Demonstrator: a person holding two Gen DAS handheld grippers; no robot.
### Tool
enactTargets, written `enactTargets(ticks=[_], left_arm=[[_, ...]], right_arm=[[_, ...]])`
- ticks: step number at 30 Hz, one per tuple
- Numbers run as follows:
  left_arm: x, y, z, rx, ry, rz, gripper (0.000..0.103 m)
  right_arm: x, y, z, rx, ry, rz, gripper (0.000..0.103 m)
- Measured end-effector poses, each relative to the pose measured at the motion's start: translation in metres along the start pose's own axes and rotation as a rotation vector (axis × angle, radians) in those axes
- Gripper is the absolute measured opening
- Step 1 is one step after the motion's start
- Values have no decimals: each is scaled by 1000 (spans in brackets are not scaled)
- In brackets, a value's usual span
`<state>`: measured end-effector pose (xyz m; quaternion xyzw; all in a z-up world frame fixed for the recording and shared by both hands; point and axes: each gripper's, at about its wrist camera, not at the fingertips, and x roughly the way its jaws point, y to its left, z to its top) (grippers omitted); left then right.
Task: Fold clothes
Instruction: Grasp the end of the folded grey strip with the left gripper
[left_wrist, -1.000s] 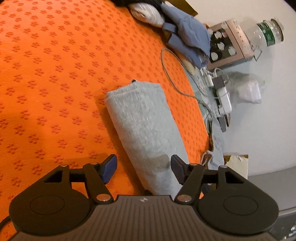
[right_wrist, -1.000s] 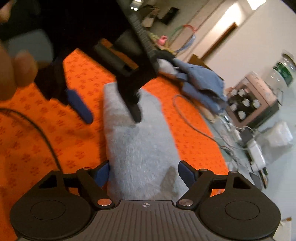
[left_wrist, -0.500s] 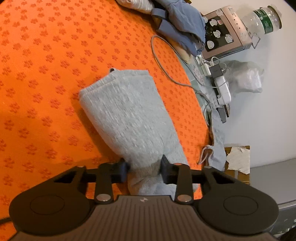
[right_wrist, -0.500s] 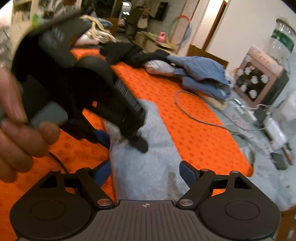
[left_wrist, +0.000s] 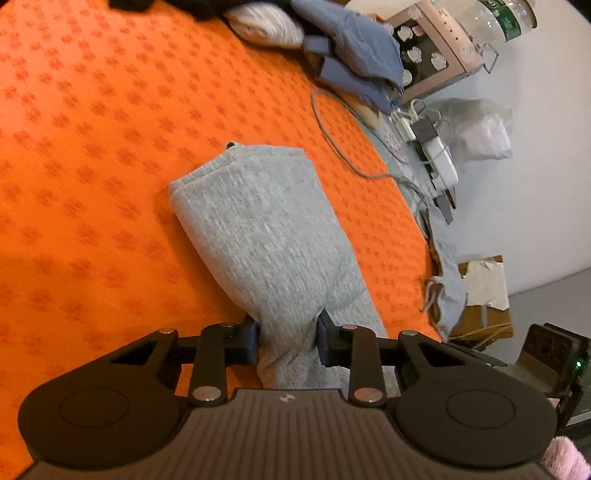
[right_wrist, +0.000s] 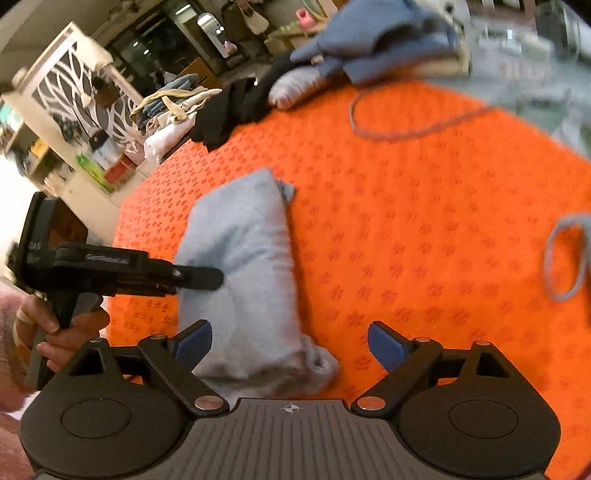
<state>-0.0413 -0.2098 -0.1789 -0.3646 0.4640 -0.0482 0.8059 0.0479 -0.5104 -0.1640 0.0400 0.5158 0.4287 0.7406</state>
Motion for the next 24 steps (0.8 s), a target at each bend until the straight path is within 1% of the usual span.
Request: enactTargets(ticks=[2, 4, 5, 6, 8, 9, 10, 11, 12, 13, 14, 16, 17, 18, 20, 21, 22, 24], left_arm=[[-6, 9, 3, -10, -4, 1, 34], [-9, 19, 4, -34, 5, -21, 37], [-10, 21, 5, -39, 10, -31, 38], [-11, 23, 5, -47, 12, -38, 41], [-18, 23, 6, -86, 1, -42, 43], [-22, 24, 7, -110, -9, -46, 45], [-27, 26, 7, -145, -29, -57, 49], [-30, 27, 8, -176, -50, -62, 49], [-32, 29, 8, -192, -69, -51, 49], [-33, 31, 9, -208, -89, -39, 50], [-34, 33, 9, -223, -106, -27, 51], [-35, 37, 11, -238, -134, 2, 58], [-37, 38, 13, -235, -162, 19, 59], [-40, 40, 16, -236, -184, 20, 60], [-41, 44, 24, -244, -216, 29, 62], [-41, 47, 29, -249, -228, 35, 63], [-40, 49, 34, -253, -235, 41, 63], [-33, 50, 44, -253, -217, 54, 61]], right_arm=[[9, 0, -2, 18, 14, 38, 90], [18, 3, -3, 30, 28, 60, 86], [21, 3, -4, 40, 33, 68, 85], [23, 4, -6, 51, 32, 73, 84], [25, 7, -9, 74, 20, 71, 84], [24, 7, -10, 86, 10, 62, 83], [23, 8, -11, 99, 1, 54, 81], [23, 7, -12, 121, -8, 47, 77], [22, 6, -13, 145, -13, 52, 67], [23, 5, -13, 168, -13, 55, 64], [24, 7, -14, 176, -11, 43, 64], [25, 11, -16, 175, -7, 12, 64], [25, 13, -16, 179, -10, 1, 64], [26, 13, -16, 192, -14, -8, 63], [27, 14, -17, 223, -21, -23, 54], [28, 13, -18, 241, -22, -20, 45], [29, 14, -19, 258, -29, -19, 41], [29, 15, -22, 290, -48, -19, 34]])
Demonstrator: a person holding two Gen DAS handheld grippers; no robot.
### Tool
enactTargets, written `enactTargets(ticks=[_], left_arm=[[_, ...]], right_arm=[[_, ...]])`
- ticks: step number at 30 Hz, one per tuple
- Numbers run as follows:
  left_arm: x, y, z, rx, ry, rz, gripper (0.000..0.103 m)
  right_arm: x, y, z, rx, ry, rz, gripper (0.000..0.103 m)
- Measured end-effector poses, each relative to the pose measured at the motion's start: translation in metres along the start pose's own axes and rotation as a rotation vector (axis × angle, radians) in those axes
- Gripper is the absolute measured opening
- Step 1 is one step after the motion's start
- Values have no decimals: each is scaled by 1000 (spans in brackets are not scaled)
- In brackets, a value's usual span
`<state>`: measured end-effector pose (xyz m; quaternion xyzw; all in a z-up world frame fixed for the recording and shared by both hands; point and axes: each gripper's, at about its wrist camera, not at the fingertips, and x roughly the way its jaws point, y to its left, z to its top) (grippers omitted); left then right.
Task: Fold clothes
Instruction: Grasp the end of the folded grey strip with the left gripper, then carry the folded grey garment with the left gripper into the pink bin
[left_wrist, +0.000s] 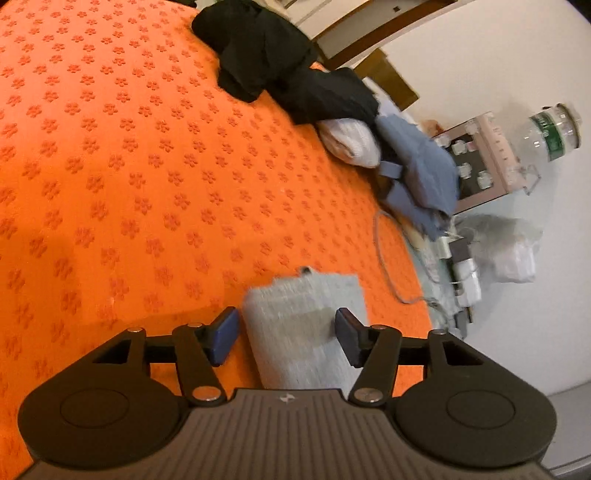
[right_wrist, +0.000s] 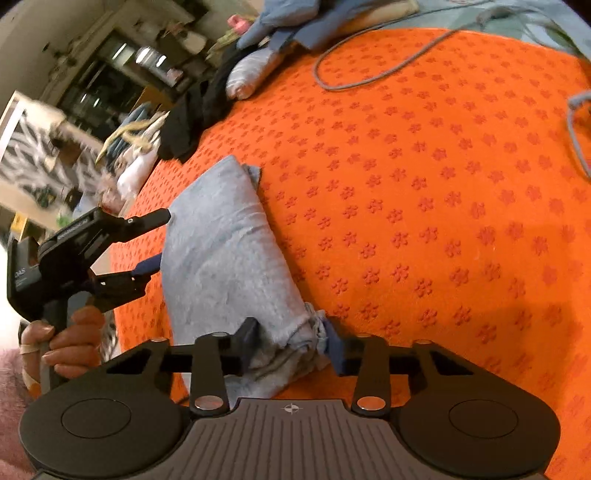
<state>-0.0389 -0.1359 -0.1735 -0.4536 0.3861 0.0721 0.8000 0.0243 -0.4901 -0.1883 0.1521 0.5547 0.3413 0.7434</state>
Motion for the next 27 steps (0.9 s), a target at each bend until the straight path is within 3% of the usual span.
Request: enactTargets(ticks=[2, 3, 4, 9, 15, 21, 27], left_arm=[[6, -4, 3, 28, 18, 1, 45], [7, -7, 3, 53, 21, 6, 29], [7, -12, 2, 88, 19, 8, 24], [0, -51, -6, 296, 15, 1, 20], [-3, -126, -41, 606, 72, -127, 21], [16, -203, -119, 794, 234, -295, 21], [46, -263, -233, 957, 402, -418, 21]], right_arm=[[-4, 1, -4, 31, -23, 0, 27], [-8, 1, -6, 46, -39, 3, 25], [-12, 3, -8, 58, -55, 7, 24], [-38, 14, -29, 101, -158, -16, 22], [-88, 14, -74, 206, -318, -61, 22], [-166, -2, -154, 366, -515, -173, 22], [-230, -31, -234, 517, -648, -312, 22]])
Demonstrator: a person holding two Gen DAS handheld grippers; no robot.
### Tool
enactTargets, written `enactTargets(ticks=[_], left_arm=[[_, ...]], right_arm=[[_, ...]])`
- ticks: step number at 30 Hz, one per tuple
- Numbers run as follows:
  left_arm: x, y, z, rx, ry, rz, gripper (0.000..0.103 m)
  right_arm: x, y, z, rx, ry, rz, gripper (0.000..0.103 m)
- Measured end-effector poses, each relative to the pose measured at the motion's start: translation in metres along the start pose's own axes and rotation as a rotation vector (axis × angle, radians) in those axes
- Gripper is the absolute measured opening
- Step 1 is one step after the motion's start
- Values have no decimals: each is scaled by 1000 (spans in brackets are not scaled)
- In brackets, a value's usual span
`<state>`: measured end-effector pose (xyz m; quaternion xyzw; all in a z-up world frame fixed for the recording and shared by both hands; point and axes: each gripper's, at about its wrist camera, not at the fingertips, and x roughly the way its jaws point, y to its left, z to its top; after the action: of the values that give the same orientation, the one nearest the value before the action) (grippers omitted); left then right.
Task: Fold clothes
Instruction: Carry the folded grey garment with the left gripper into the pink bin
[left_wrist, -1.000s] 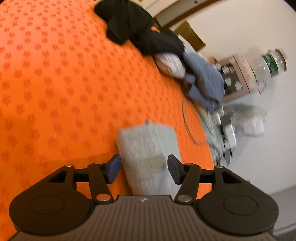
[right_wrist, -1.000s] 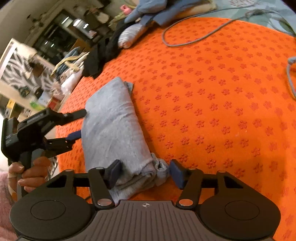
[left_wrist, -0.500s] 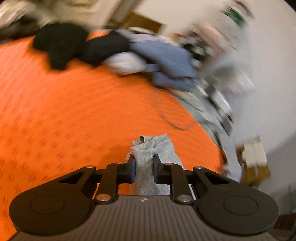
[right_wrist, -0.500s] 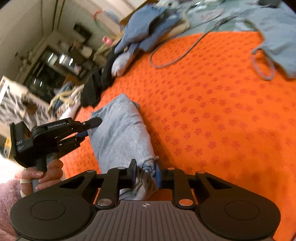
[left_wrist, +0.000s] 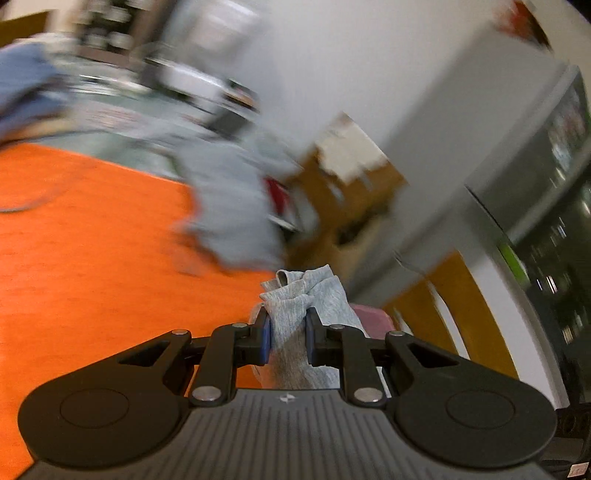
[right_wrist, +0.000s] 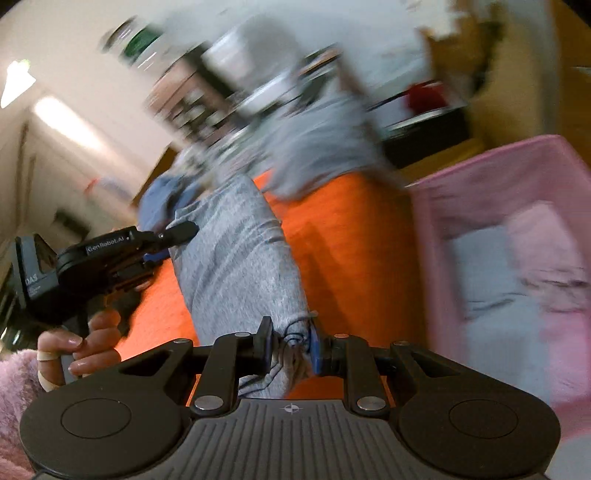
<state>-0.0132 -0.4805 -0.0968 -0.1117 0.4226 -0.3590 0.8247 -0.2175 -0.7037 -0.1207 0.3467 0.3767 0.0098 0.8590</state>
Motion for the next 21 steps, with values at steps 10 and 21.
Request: enactTargets(ticks=[10, 21], left_arm=[[177, -114, -50, 234, 247, -116, 20], [341, -144, -125, 364, 470, -120, 20]], right_arm=[[-42, -118, -11, 163, -96, -257, 22], [4, -216, -34, 231, -60, -457, 22]])
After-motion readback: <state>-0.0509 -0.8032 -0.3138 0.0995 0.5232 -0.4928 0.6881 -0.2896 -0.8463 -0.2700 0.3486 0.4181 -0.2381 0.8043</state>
